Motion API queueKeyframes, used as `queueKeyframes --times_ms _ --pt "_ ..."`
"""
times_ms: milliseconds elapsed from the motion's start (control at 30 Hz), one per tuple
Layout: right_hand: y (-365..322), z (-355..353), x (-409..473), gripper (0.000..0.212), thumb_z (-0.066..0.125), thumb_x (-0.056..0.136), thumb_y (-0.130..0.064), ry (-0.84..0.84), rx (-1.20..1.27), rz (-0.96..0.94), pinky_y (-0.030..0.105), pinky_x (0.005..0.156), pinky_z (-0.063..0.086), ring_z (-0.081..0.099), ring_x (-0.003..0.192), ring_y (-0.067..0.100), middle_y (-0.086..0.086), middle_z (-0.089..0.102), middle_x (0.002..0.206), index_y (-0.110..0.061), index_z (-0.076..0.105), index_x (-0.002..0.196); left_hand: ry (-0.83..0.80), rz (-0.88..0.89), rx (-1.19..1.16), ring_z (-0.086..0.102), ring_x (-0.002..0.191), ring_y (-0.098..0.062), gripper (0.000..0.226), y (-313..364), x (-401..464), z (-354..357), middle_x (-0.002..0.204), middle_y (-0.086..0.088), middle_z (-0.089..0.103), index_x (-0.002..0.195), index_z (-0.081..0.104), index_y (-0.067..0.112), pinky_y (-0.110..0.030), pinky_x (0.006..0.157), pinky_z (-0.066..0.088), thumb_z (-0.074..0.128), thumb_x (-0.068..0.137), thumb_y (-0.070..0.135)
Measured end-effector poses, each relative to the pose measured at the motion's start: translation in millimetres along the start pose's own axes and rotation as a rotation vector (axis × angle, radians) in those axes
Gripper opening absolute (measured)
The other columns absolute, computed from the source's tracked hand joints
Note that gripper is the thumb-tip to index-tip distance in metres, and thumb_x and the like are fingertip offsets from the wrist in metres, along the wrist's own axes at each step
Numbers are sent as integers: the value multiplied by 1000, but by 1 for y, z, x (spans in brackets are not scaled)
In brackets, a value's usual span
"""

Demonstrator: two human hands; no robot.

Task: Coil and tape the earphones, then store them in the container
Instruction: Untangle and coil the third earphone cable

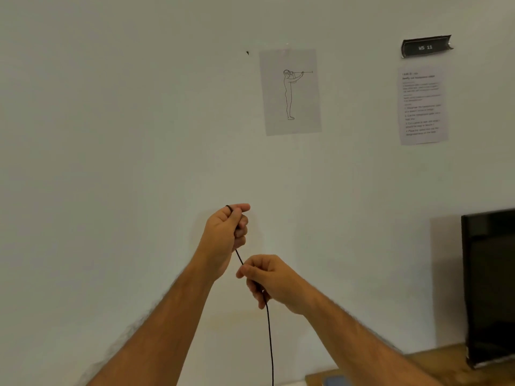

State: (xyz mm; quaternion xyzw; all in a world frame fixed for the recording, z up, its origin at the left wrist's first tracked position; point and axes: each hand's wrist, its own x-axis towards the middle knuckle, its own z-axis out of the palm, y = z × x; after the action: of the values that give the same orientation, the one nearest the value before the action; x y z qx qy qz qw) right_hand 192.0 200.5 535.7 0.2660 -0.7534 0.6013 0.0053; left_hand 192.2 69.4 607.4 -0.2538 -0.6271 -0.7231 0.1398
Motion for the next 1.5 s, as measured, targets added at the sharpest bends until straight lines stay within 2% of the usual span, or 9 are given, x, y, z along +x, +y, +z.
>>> queueKeyframes --times_ms 300,433,600,700,867,1000,1167,1333,1500 --pt "-13 -15 -17 18 61 94 -27 -30 -312 16 28 48 48 48 52 14 0 50 62 -10 67 92 28 78 606 53 63 -6 27 -41 -3 -25 76 2 67 105 63 15 -19 63 46 37 103 10" --pt "-21 -27 -18 13 63 92 -23 16 -411 -16 26 51 50 45 52 11 -7 46 56 -14 68 85 -4 -23 668 53 59 -8 27 -58 -12 -36 74 0 65 105 62 14 -19 59 44 36 103 10" --pt "-19 -32 -18 12 67 89 -24 60 -575 -104 23 53 38 42 50 3 -14 51 53 -21 69 78 -50 -185 572 54 55 -10 27 -70 -37 -41 76 -4 63 109 61 9 -22 51 45 34 103 10" --pt "-15 -28 -19 10 68 88 -22 67 -613 -159 23 57 41 47 56 5 -6 61 63 -21 72 80 -97 -278 471 45 50 -8 27 -80 -56 -38 70 0 59 110 62 11 -20 49 36 35 104 14" --pt "-4 -16 -23 8 67 88 -17 40 -637 -191 16 65 49 62 70 3 -10 69 75 -19 74 83 -59 -397 249 31 48 -8 33 -95 -92 -30 59 6 44 109 64 8 -19 45 26 34 105 22" --pt "19 0 -27 5 68 88 -18 23 -587 -165 17 56 51 63 68 9 -8 68 78 -19 73 86 -74 -524 98 29 47 -7 47 -111 -123 -24 58 5 40 97 62 11 -20 45 25 27 106 41" --pt "49 4 -37 5 72 86 -16 39 -485 -133 33 80 56 66 82 17 -1 71 84 -14 73 89 -80 -640 -223 18 47 -6 46 -129 -150 -20 58 6 29 80 51 17 -18 42 16 26 104 48" --pt "78 8 -47 6 68 88 -8 32 -308 -86 11 51 41 51 50 1 -14 62 61 -4 71 91 -127 -644 -268 15 49 -6 40 -139 -166 -13 59 7 26 75 44 20 -20 44 11 28 105 41" --pt "120 17 -54 10 62 92 -7 100 -85 9 27 44 39 45 48 17 -7 61 61 1 68 92 -122 -675 -291 11 50 -8 37 -146 -164 -4 58 7 22 70 40 22 -22 44 8 32 105 33"
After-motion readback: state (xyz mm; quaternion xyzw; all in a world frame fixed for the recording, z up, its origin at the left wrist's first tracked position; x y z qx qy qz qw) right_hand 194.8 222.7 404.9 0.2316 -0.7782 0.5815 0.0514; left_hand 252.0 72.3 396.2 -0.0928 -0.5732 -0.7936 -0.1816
